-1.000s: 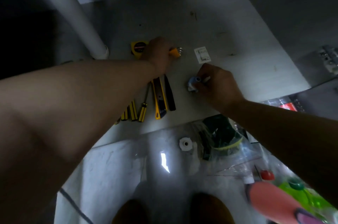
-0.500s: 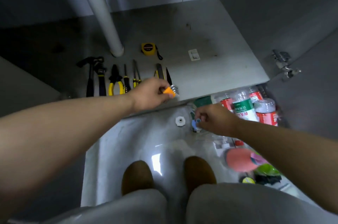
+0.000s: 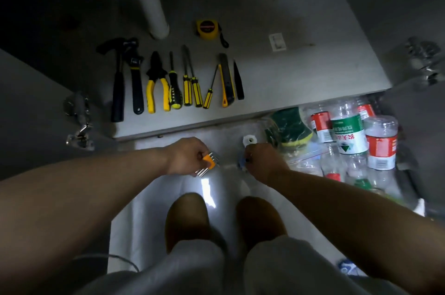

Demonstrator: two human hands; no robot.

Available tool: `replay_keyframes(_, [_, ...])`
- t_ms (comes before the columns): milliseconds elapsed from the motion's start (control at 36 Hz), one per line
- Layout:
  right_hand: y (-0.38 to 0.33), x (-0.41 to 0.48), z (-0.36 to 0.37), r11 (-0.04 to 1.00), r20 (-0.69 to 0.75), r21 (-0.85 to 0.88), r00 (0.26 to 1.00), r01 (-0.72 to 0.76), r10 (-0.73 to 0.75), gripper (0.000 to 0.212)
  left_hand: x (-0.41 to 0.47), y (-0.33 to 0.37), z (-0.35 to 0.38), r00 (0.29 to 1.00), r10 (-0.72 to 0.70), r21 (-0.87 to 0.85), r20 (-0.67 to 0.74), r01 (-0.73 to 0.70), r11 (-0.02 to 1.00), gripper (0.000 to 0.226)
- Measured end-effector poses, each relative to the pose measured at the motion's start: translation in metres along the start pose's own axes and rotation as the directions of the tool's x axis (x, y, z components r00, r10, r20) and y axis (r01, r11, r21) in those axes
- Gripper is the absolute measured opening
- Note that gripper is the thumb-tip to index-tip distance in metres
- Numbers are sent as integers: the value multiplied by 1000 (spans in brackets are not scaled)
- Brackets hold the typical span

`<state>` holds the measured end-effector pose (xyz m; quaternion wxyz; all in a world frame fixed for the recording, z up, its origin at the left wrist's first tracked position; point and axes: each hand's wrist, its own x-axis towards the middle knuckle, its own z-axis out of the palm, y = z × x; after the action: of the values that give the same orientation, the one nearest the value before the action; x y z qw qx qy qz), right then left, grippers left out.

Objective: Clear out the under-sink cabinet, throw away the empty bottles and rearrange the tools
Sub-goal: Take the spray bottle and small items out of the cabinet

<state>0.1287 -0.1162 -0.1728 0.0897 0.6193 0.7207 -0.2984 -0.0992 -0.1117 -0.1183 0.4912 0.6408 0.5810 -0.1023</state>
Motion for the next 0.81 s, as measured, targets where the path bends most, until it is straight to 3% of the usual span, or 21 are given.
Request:
replay_keyframes(167, [-4,21,-3,998,-81,4,994,-69,69,24,6,-11,2,998,-51,-69,-41,48,996,16])
replay_keyframes(333, [-2,34,-19,991,-117,71,985,-116,123,34,12,-6,-2,993,-16,-60,-117,9,998,19])
replay_keyframes(444, [0,24,-18,988,-97,-21,984,-154,151,30,11,0,-3,991,3,-62,-136,-11,998,22])
replay_keyframes(611, [-4,7,-17,983,-92,-26,979,-183,179,29,9,4,-5,993,-20,-270,-115,-12,963,22])
replay_keyframes(694, [-12,-5,-19,981,-171,138,972,-138,161,28,8,8,-5,997,-11,-344,-71,-14,939,28])
replay_keyframes(722, [-16,-10,-21,951,-156,288,974,-114,165,24,8,9,-4,998,-6,-365,-58,-16,931,29])
replay_keyframes(750, [-22,-16,-24,865,-87,490,982,-106,169,21,8,11,-4,999,3,-382,-44,-20,924,30])
replay_keyframes(806, [-29,-25,-28,586,112,795,988,-155,110,21,7,17,-3,1000,25,-402,-13,-28,915,31])
